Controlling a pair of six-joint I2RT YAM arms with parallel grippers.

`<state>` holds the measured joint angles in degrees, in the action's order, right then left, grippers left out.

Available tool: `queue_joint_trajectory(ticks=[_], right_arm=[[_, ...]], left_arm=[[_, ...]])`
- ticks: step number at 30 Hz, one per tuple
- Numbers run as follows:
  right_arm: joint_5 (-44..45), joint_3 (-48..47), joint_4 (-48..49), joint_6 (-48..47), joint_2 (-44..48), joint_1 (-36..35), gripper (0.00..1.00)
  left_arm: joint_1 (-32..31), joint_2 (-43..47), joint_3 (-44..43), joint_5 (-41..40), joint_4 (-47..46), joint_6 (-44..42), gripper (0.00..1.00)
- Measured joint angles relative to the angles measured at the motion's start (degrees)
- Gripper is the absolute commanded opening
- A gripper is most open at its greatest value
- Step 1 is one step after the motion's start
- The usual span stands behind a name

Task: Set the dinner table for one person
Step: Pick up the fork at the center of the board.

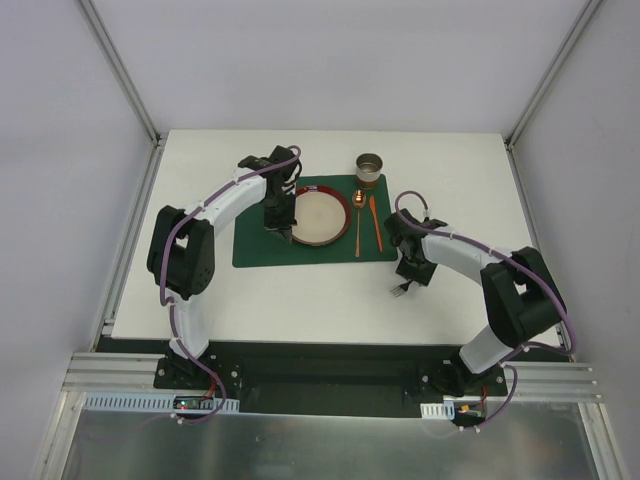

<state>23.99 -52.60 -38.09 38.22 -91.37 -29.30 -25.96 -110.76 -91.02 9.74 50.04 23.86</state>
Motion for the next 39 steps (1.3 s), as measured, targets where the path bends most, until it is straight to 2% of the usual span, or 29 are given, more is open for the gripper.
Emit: queue_joint_trajectory(ticks=[4, 7, 13, 16, 31, 39], right_arm=[[-0.2, 0.0, 0.4, 0.4, -0.4, 0.0, 0.39], [-0.4, -0.5, 0.4, 0.5, -1.3, 0.0, 0.34], [-0.9, -2.2, 0.7, 0.4, -3.0, 0.0, 0.16], [-0.9, -2.7, 0.8, 0.3, -3.6, 0.0, 0.00], [-0.6, -5.8, -1.0, -1.6, -6.1, -0.3, 0.00], [4.5, -12.2, -6.0, -5.5, -8.2, -2.3, 0.00]], left_arm=[[0.0, 0.0, 0.0, 0.0, 0.0, 0.0, 0.02], [0.0, 0.0, 0.0, 0.0, 0.0, 0.0, 0.02], [0.0, 0.0, 0.0, 0.0, 0.0, 0.0, 0.02], [0.0, 0.0, 0.0, 0.0, 0.0, 0.0, 0.02], [0.0, 0.0, 0.0, 0.0, 0.0, 0.0, 0.02], [0.0, 0.0, 0.0, 0.0, 0.0, 0.0, 0.02]])
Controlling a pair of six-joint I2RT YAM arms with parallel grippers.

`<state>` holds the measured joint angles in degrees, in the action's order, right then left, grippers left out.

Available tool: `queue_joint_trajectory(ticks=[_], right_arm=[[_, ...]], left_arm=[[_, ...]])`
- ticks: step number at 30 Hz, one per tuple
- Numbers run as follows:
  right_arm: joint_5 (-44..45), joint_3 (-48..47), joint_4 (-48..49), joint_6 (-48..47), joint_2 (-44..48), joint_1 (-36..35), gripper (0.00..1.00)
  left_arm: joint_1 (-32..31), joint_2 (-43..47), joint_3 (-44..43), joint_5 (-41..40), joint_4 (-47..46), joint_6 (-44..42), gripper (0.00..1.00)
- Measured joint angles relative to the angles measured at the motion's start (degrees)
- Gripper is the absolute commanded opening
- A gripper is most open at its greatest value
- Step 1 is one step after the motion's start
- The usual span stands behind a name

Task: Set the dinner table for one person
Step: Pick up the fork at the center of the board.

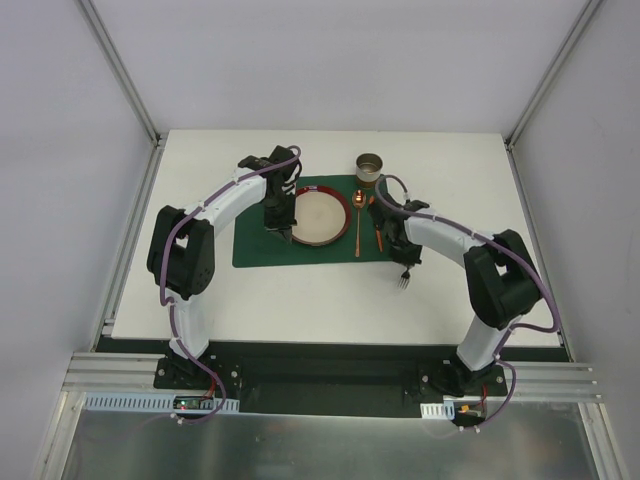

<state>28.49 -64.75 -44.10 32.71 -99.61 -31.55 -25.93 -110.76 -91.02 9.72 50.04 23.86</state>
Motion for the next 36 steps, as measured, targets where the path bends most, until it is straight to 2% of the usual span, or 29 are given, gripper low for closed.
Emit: queue_joint_trajectory(ticks=[5, 15, 26, 36], right_arm=[[2.1, -4.2, -1.7, -3.1, -1.2, -2.5, 0.00], [0.5, -13.3, -2.4, -10.1, -8.5, -10.2, 0.00], [-4.1, -23.3, -1.3, -18.1, -13.5, -16.2, 0.00], [-13.3, -31.3, 1.7, -25.6, -17.5, -16.5, 0.01]], left_arm=[[0.0, 0.0, 0.0, 0.0, 0.0, 0.0, 0.02], [0.0, 0.1, 0.0, -2.0, 0.0, 0.2, 0.02], [0.1, 4.1, 0.7, -5.6, 0.1, 1.2, 0.02], [1.7, 7.3, 0.7, -7.5, 0.2, 2.6, 0.02]])
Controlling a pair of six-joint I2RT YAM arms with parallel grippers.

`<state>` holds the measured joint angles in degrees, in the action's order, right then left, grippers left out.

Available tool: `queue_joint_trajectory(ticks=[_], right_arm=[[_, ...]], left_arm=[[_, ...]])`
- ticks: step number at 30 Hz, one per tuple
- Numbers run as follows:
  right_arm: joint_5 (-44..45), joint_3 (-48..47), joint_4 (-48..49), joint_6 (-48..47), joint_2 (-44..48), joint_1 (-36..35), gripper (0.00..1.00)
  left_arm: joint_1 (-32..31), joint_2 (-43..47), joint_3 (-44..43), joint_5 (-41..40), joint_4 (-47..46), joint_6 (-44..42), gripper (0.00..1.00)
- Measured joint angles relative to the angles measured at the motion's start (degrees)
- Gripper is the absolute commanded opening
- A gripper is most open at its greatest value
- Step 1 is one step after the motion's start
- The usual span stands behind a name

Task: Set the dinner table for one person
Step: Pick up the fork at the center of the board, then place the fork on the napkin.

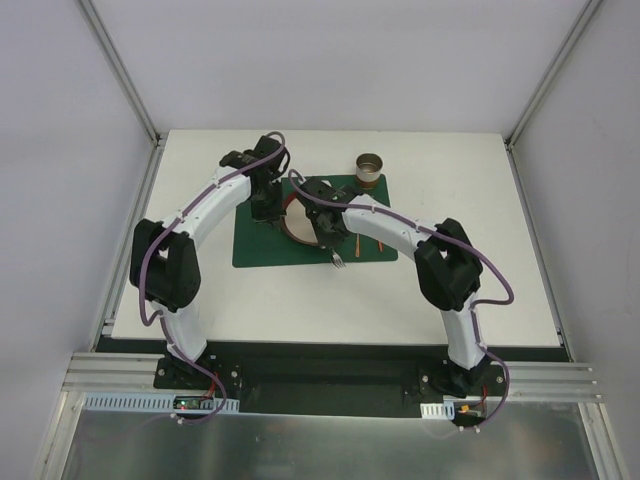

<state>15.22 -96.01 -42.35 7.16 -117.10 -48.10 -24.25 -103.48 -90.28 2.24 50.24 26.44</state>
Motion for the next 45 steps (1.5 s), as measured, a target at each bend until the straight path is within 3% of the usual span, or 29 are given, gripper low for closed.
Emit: queue_joint_trajectory(ticks=[15, 27, 28, 30, 32, 35, 45], right_arm=[[-17.6, -11.7, 4.1, -8.0, -11.2, -0.8, 0.00], [-24.1, -20.6, 5.1, -10.2, -18.2, -1.6, 0.00], [-24.7, -21.2, 5.1, -10.3, -18.8, -1.5, 0.03], [-25.4, -22.3, 5.2, -10.4, -19.8, -1.5, 0.23], [-26.0, -22.8, 5.3, -10.6, -20.5, -1.5, 0.31], [-26.3, -22.6, 5.3, -10.9, -20.6, -1.5, 0.36], [-22.7, -16.2, 5.2, -14.3, -15.6, -1.5, 0.37]], left_arm=[[4.5, 1.5, 1.2, -1.1, 1.0, -0.1, 0.02], [5.6, 1.5, 2.1, -2.5, 2.3, -0.1, 0.02], [5.7, 1.5, 2.2, -2.6, 2.4, -0.1, 0.02], [5.7, 1.6, 2.6, -2.8, 2.4, 0.0, 0.02], [5.9, 1.7, 3.1, -2.8, 2.5, -0.1, 0.02], [5.9, 1.7, 3.7, -2.8, 2.7, -0.1, 0.02], [5.5, 1.3, 4.0, -2.7, 3.0, -0.1, 0.02]])
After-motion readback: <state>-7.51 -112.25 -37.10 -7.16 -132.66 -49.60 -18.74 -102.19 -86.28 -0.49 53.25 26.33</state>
